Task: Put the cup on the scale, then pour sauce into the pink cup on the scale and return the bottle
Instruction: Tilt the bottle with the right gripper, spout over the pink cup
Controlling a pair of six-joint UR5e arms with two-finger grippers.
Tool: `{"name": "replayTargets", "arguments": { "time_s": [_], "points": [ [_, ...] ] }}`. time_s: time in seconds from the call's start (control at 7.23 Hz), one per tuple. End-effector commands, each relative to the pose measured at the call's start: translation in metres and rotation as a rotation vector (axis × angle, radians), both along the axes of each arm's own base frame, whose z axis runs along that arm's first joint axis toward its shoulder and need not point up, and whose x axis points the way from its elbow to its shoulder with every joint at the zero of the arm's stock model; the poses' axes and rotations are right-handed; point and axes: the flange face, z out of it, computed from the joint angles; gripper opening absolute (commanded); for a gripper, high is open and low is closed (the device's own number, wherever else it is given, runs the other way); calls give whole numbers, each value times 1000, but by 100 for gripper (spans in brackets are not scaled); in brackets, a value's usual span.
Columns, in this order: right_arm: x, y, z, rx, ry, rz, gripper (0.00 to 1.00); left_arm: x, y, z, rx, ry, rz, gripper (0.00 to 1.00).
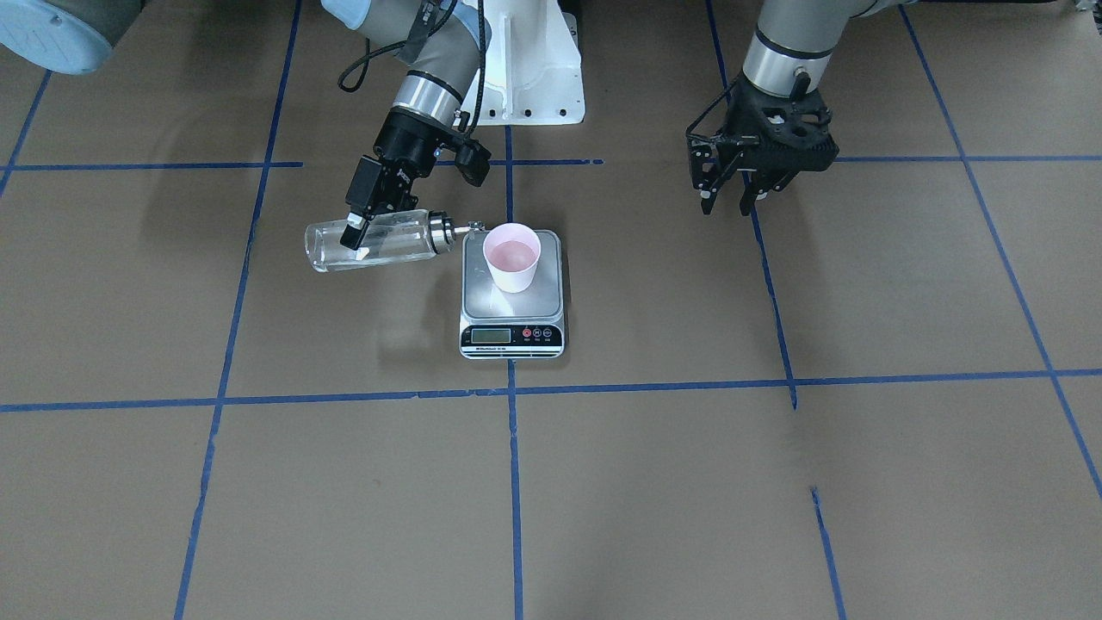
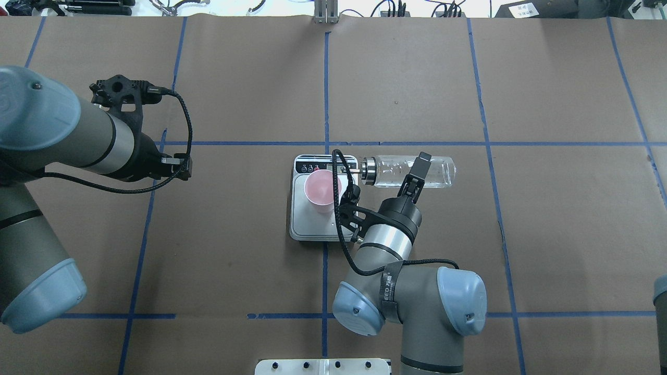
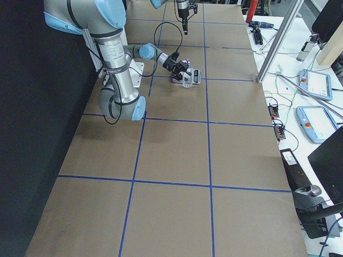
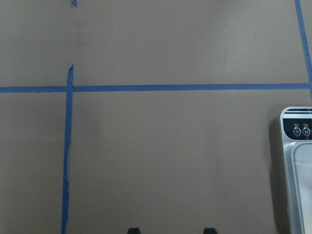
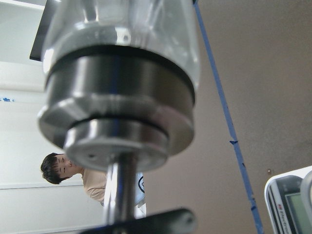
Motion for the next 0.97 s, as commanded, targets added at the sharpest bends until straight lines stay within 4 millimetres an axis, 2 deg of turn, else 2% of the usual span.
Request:
{"name": "replayTargets", "arguments": {
  "time_s": [0.0, 0.42, 0.83],
  "points": [
    [-4, 4, -16, 5, 5, -13, 0, -1, 0, 1, 1, -1, 0, 54],
    [-8, 10, -11, 7, 56, -27, 0, -1, -1, 2, 0, -4, -1, 54],
    [-10, 9, -21, 9, 45, -26, 0, 0, -2, 4, -2, -8, 0, 54]
  ]
}}
